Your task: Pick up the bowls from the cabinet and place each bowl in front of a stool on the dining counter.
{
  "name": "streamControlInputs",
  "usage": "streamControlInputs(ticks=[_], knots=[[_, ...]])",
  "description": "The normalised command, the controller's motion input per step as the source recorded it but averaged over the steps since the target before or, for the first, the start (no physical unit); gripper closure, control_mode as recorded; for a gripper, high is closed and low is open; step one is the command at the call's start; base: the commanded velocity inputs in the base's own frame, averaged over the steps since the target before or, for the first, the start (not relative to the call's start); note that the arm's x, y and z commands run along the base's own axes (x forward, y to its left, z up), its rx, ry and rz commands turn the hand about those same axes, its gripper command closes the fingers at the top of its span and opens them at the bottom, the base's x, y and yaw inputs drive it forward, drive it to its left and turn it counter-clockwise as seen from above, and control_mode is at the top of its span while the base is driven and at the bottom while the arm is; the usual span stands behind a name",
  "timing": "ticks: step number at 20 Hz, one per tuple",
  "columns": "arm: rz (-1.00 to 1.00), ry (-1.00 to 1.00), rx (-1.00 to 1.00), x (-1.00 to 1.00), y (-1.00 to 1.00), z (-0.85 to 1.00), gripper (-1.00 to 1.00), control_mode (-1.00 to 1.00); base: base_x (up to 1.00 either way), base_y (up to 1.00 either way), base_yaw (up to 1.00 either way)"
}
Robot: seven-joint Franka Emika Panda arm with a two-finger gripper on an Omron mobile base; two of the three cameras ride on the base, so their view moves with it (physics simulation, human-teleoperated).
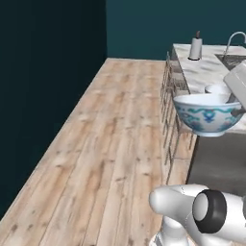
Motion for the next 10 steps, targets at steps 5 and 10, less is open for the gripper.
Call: streamControlInputs(ticks=[5, 10], knots=[[0.00, 0.00, 0.00, 0.00, 0.00, 0.00, 1.00, 1.00, 1.00, 0.97, -0.48], [0.00, 0.00, 0.00, 0.00, 0.00, 0.00, 1.00, 1.00, 0.75, 0.69, -0.73]])
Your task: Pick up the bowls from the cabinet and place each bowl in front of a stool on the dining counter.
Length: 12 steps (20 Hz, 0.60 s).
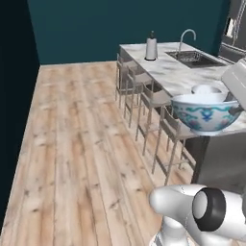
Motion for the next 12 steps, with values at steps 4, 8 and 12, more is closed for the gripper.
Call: streamControlInputs(ticks=[4, 8, 12], knots=[[0.00, 0.00, 0.00, 0.00, 0.00, 0.00, 1.00, 1.00, 0.66, 0.71, -0.74], [0.00, 0.00, 0.00, 0.00, 0.00, 0.00, 1.00, 1.00, 0.70, 0.92, -0.62], [0.00, 0.00, 0.00, 0.00, 0.00, 0.00, 1.00, 1.00, 0.61, 1.00, -0.50]])
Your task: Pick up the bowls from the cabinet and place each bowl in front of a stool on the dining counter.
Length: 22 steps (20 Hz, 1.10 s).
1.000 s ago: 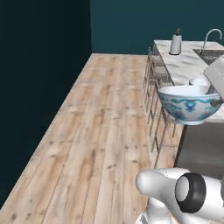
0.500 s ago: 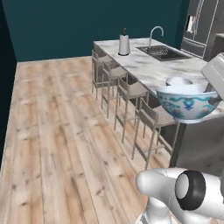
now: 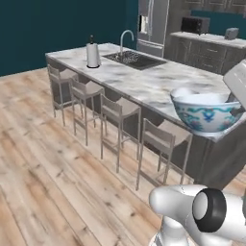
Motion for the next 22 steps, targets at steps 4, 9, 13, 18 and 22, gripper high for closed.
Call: streamControlInputs(ticks=[4, 9, 13, 18, 22], knots=[[0.00, 0.00, 0.00, 0.00, 0.00, 0.00, 1.00, 1.00, 0.27, 1.00, -0.35], [0.00, 0.00, 0.00, 0.00, 0.00, 0.00, 1.00, 1.00, 0.36, 1.00, -0.28], [0.00, 0.00, 0.00, 0.00, 0.00, 0.00, 1.00, 1.00, 0.54, 0.93, -0.55], [0.00, 0.00, 0.00, 0.00, 0.00, 0.00, 1.00, 1.00, 0.57, 0.48, -0.82], [0.00, 0.00, 0.00, 0.00, 0.00, 0.00, 1.00, 1.00, 0.55, 0.64, -0.74]])
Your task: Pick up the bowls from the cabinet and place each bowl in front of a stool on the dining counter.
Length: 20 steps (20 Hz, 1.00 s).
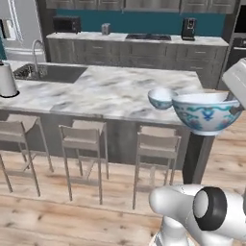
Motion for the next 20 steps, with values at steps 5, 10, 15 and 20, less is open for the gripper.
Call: streamControlInputs(ticks=[5, 10, 15, 20], knots=[[0.00, 0.00, 0.00, 0.00, 0.00, 0.00, 1.00, 1.00, 0.71, 1.00, -0.35], [0.00, 0.00, 0.00, 0.00, 0.00, 0.00, 1.00, 1.00, 0.53, 1.00, -0.18], [0.00, 0.00, 0.00, 0.00, 0.00, 0.00, 1.00, 1.00, 0.45, 0.78, -0.47], [0.00, 0.00, 0.00, 0.00, 0.00, 0.00, 1.00, 1.00, 0.49, 0.78, -0.46]])
